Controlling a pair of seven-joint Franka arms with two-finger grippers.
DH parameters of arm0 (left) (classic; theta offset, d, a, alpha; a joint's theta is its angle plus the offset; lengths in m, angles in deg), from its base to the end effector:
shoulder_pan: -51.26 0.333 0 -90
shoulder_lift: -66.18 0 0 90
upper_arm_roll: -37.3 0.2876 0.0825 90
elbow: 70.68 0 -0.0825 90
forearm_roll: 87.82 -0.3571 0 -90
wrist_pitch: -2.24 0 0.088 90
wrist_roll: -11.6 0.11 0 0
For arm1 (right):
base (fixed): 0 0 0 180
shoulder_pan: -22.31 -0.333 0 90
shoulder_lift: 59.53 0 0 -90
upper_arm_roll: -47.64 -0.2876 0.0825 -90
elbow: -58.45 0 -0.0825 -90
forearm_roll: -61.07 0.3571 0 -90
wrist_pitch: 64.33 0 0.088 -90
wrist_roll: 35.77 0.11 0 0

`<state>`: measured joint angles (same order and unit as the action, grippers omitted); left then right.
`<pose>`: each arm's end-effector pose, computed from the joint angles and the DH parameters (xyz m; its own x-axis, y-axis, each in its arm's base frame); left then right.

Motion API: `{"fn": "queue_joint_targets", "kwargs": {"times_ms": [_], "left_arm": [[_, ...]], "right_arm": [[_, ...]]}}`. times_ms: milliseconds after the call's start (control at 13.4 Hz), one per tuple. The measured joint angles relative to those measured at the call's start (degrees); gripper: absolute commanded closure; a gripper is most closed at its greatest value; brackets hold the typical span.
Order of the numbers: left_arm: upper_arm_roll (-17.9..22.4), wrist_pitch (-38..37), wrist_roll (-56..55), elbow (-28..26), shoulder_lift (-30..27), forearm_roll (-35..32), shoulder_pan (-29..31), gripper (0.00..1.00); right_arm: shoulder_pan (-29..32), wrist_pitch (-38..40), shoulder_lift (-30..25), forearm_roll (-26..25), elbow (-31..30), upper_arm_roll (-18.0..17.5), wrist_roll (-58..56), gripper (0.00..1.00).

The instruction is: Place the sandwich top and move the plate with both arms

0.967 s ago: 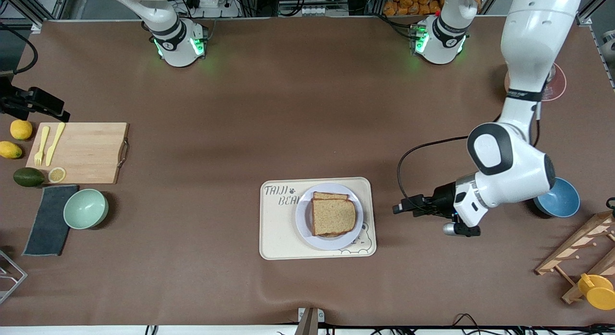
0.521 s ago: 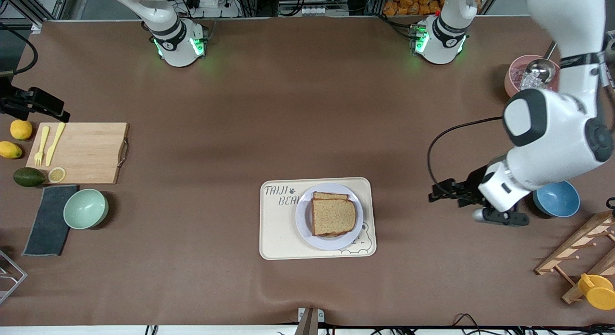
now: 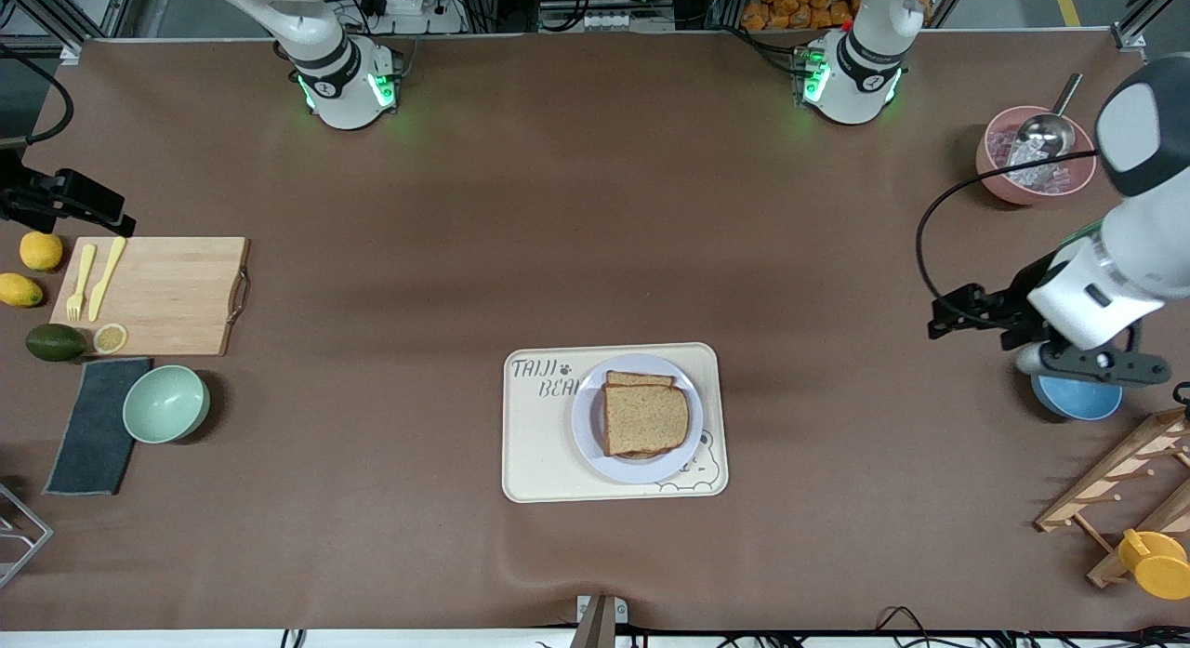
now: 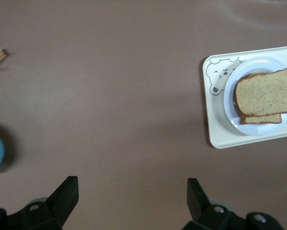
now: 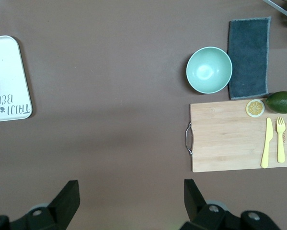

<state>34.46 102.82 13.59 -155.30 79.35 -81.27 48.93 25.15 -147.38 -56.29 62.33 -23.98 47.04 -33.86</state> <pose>0.6010 -0.0620 0.5229 0.9935 -0.1016 0.0518 -0.1073 -0.9866 0.1225 0.5310 -0.0183 0.6108 0.9965 -0.0697 -0.0464 -0.0707 -0.9973 -0.0210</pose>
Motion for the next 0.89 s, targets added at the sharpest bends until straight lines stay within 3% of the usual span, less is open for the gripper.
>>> {"fn": "queue_joint_targets", "kwargs": {"times_ms": [893], "left_arm": [[-0.1,-12.3,0.0,0.2,-10.5,-7.6,1.6,0.00]], "right_arm": [[0.0,0.0,0.0,0.0,0.0,0.0,0.0,0.04]]}}
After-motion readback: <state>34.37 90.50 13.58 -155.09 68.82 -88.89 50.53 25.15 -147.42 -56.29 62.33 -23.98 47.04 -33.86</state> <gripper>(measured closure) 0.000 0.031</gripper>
